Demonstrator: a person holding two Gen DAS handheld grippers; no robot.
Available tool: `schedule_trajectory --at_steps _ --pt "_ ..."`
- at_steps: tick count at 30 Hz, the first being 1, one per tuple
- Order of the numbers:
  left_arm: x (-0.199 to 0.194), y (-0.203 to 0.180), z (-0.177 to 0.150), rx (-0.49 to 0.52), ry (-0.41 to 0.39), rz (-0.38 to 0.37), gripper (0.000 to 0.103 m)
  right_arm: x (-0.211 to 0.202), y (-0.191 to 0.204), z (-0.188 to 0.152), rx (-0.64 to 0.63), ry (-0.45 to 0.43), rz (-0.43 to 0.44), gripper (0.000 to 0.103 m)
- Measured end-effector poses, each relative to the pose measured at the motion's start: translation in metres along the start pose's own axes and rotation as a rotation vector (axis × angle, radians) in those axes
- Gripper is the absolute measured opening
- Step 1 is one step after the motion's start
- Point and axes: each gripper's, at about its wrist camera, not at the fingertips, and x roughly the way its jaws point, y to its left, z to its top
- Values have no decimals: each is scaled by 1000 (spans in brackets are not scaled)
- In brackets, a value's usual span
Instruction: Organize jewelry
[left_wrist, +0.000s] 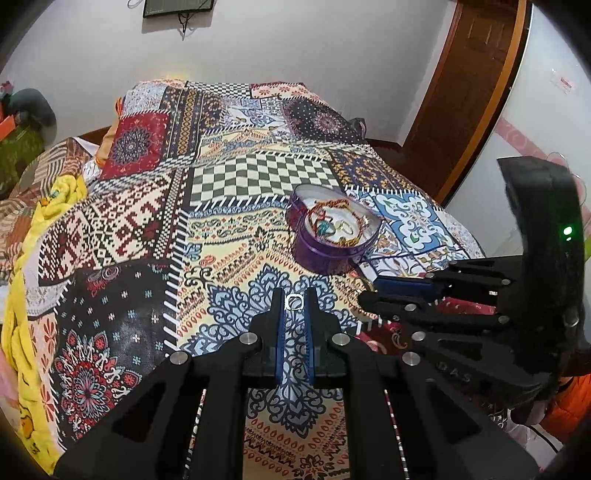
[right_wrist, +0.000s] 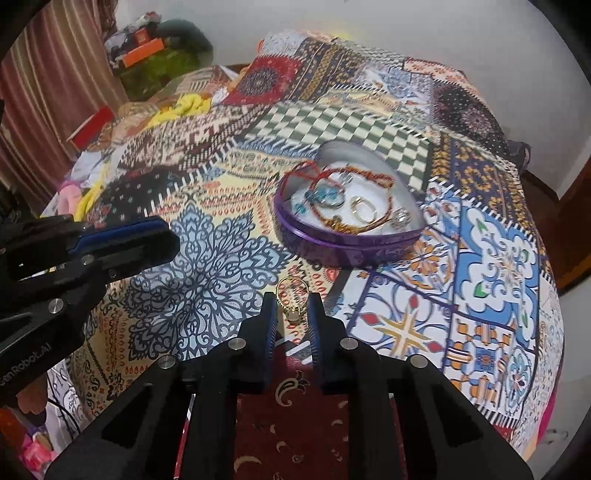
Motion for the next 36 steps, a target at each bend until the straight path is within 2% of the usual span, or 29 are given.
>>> schedule_trajectory --at_steps 10,19,28,36 --pt "-11 -17 23 25 -53 0 8 -47 -21 11 48 -135 -29 15" --pt "-12 -27 47 51 -96 -7 8 -68 -39 22 79 -222 -39 15" --pt "-8 -27 69 50 -132 -12 8 -66 -57 35 104 -253 -45 15" --pt "14 -27 75 51 -105 -26 8 -52 -62 43 102 -244 -25 15"
